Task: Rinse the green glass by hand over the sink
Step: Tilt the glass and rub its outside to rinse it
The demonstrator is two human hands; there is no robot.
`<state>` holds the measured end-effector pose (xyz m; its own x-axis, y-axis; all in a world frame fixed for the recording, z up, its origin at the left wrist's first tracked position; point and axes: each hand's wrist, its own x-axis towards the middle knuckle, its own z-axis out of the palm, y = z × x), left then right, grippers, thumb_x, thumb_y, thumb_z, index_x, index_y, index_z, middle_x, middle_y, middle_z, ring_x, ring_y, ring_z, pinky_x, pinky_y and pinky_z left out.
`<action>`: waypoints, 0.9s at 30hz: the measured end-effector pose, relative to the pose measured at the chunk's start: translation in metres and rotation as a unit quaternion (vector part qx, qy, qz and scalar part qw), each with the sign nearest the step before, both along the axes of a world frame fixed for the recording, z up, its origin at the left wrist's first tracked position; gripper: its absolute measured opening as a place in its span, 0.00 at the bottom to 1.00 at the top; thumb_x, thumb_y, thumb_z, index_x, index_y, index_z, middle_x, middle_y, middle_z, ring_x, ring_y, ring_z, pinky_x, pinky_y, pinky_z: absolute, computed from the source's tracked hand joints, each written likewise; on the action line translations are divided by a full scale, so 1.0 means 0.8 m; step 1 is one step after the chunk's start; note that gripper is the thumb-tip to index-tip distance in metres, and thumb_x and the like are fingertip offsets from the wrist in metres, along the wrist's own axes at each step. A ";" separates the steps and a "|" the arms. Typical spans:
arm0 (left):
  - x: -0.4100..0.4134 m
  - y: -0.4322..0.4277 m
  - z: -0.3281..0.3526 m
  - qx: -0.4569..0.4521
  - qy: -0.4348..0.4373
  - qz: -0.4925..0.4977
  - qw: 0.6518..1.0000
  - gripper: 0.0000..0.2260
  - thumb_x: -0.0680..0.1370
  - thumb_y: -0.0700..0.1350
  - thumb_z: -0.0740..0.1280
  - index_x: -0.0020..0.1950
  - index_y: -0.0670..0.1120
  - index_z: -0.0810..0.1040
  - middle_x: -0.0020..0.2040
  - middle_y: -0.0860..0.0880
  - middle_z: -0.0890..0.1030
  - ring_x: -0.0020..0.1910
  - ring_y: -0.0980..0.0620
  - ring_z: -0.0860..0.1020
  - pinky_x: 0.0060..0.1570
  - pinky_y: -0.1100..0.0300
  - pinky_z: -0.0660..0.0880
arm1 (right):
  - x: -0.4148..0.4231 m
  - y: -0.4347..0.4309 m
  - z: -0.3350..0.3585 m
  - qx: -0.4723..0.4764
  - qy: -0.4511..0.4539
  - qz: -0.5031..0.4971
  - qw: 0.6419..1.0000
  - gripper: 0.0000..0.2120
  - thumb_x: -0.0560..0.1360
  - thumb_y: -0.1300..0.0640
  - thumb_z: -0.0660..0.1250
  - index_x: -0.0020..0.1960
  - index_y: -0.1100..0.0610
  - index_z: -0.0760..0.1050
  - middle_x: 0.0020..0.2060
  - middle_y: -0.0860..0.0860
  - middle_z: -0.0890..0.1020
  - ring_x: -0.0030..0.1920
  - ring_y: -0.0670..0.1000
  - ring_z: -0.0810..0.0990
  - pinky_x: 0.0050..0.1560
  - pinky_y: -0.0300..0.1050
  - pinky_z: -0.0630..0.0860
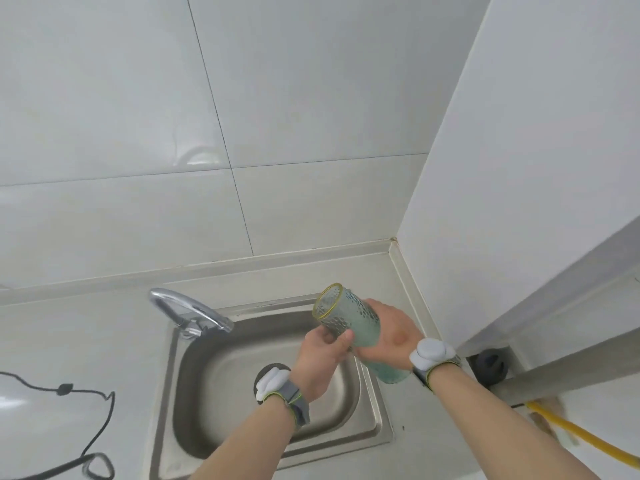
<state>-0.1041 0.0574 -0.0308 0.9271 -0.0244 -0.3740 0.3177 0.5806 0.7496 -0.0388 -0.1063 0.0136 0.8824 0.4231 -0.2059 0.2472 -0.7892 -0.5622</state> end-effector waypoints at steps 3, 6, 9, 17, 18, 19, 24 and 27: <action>-0.012 0.008 -0.006 -0.032 0.017 0.013 0.999 0.14 0.77 0.38 0.70 0.61 0.36 0.77 0.57 0.42 0.86 0.56 0.45 0.84 0.54 0.55 0.80 | -0.007 0.014 0.000 -0.037 0.001 0.016 0.999 0.37 0.61 0.35 0.75 0.65 0.48 0.70 0.51 0.46 0.81 0.51 0.51 0.79 0.53 0.48 0.78; -0.019 0.014 -0.009 -0.060 0.030 0.025 0.997 0.13 0.79 0.37 0.67 0.63 0.34 0.76 0.57 0.42 0.85 0.56 0.45 0.84 0.54 0.55 0.81 | -0.009 0.025 0.005 -0.055 0.005 0.031 0.998 0.40 0.60 0.35 0.74 0.67 0.49 0.70 0.51 0.47 0.82 0.51 0.52 0.81 0.51 0.46 0.78; -0.029 0.022 -0.013 -0.090 0.037 0.030 0.995 0.13 0.80 0.37 0.65 0.64 0.34 0.75 0.60 0.39 0.83 0.57 0.45 0.83 0.58 0.52 0.80 | -0.013 0.040 0.008 -0.085 -0.003 0.048 0.995 0.39 0.58 0.34 0.74 0.65 0.48 0.70 0.48 0.47 0.83 0.49 0.52 0.82 0.49 0.49 0.80; -0.053 0.035 -0.025 -0.135 0.077 0.042 0.987 0.15 0.81 0.40 0.64 0.64 0.31 0.75 0.61 0.37 0.82 0.55 0.45 0.83 0.57 0.53 0.80 | -0.020 0.064 0.005 -0.155 0.016 0.099 0.983 0.37 0.58 0.33 0.74 0.61 0.50 0.71 0.42 0.47 0.84 0.42 0.52 0.84 0.45 0.53 0.83; -0.055 0.036 -0.026 -0.140 0.081 0.041 0.986 0.16 0.81 0.40 0.64 0.64 0.31 0.75 0.61 0.37 0.82 0.54 0.45 0.84 0.57 0.54 0.80 | -0.021 0.067 0.005 -0.163 0.019 0.102 0.981 0.37 0.58 0.33 0.73 0.61 0.51 0.71 0.42 0.48 0.84 0.42 0.52 0.84 0.45 0.53 0.83; -0.057 0.037 -0.026 -0.147 0.085 0.040 0.985 0.16 0.81 0.40 0.64 0.64 0.31 0.75 0.61 0.37 0.82 0.53 0.46 0.84 0.57 0.54 0.81 | -0.022 0.069 0.006 -0.172 0.023 0.105 0.979 0.37 0.58 0.33 0.73 0.61 0.51 0.72 0.43 0.48 0.84 0.42 0.53 0.84 0.45 0.53 0.83; -0.061 0.044 -0.029 -0.169 0.100 0.045 0.979 0.17 0.81 0.41 0.63 0.65 0.31 0.74 0.59 0.37 0.82 0.47 0.47 0.85 0.49 0.56 0.83 | -0.024 0.081 0.011 -0.210 0.029 0.119 0.970 0.40 0.60 0.33 0.74 0.63 0.55 0.71 0.45 0.51 0.83 0.44 0.55 0.83 0.47 0.55 0.82; -0.059 0.048 -0.028 -0.175 0.103 0.044 0.978 0.17 0.81 0.41 0.63 0.65 0.30 0.73 0.61 0.35 0.81 0.47 0.46 0.85 0.48 0.57 0.83 | -0.024 0.087 0.013 -0.226 0.029 0.119 0.966 0.41 0.61 0.33 0.74 0.65 0.56 0.70 0.45 0.52 0.83 0.44 0.56 0.83 0.47 0.55 0.82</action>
<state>-0.1517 0.0960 -0.0532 0.8368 -0.1083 -0.5367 0.3794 0.8215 0.4257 -0.0576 -0.0363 0.0241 0.7527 0.4671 -0.4639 0.4296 -0.8825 -0.1915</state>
